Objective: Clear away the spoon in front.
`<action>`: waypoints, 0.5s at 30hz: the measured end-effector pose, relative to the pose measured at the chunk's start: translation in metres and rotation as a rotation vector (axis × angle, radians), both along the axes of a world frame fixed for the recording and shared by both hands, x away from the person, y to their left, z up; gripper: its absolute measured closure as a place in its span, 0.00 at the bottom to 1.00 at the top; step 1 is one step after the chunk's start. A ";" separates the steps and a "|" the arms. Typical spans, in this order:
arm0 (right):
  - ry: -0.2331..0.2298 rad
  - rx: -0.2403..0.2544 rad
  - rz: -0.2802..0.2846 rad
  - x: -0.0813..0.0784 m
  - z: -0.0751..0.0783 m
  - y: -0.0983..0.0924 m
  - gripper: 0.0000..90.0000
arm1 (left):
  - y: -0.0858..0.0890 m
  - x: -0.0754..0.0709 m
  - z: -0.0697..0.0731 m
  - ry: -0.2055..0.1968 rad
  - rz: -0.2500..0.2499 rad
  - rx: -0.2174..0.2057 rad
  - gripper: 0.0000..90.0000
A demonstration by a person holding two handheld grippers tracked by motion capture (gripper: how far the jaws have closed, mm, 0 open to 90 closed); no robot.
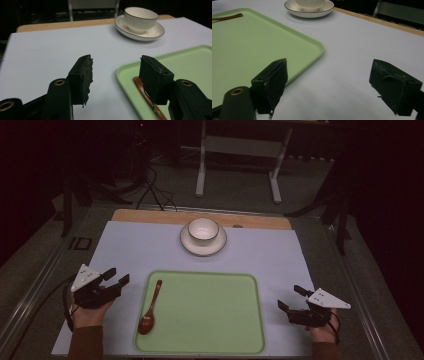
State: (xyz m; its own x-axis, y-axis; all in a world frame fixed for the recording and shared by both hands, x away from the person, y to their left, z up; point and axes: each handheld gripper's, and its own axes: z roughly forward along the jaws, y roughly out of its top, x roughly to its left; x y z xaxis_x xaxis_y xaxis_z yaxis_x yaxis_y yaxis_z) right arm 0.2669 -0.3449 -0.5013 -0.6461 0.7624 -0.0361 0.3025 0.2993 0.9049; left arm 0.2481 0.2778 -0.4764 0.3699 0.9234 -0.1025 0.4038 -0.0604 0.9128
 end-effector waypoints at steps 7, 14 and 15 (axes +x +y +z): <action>-0.004 0.006 0.001 0.001 0.001 0.000 0.16 | 0.011 -0.016 -0.007 -0.011 0.038 0.034 0.48; -0.007 0.009 0.000 0.001 0.001 -0.001 0.16 | 0.021 -0.020 -0.014 -0.021 0.074 0.058 0.48; -0.009 0.010 -0.001 0.001 0.001 -0.001 0.16 | 0.021 -0.020 -0.014 -0.031 0.083 0.067 0.48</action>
State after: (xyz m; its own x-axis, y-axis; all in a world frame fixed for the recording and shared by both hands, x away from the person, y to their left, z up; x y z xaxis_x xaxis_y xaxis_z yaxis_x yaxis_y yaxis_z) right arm 0.2682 -0.3461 -0.5001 -0.6452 0.7632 -0.0345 0.2948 0.2904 0.9104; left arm 0.2284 0.2990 -0.4904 0.2937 0.9554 -0.0288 0.3815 -0.0895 0.9200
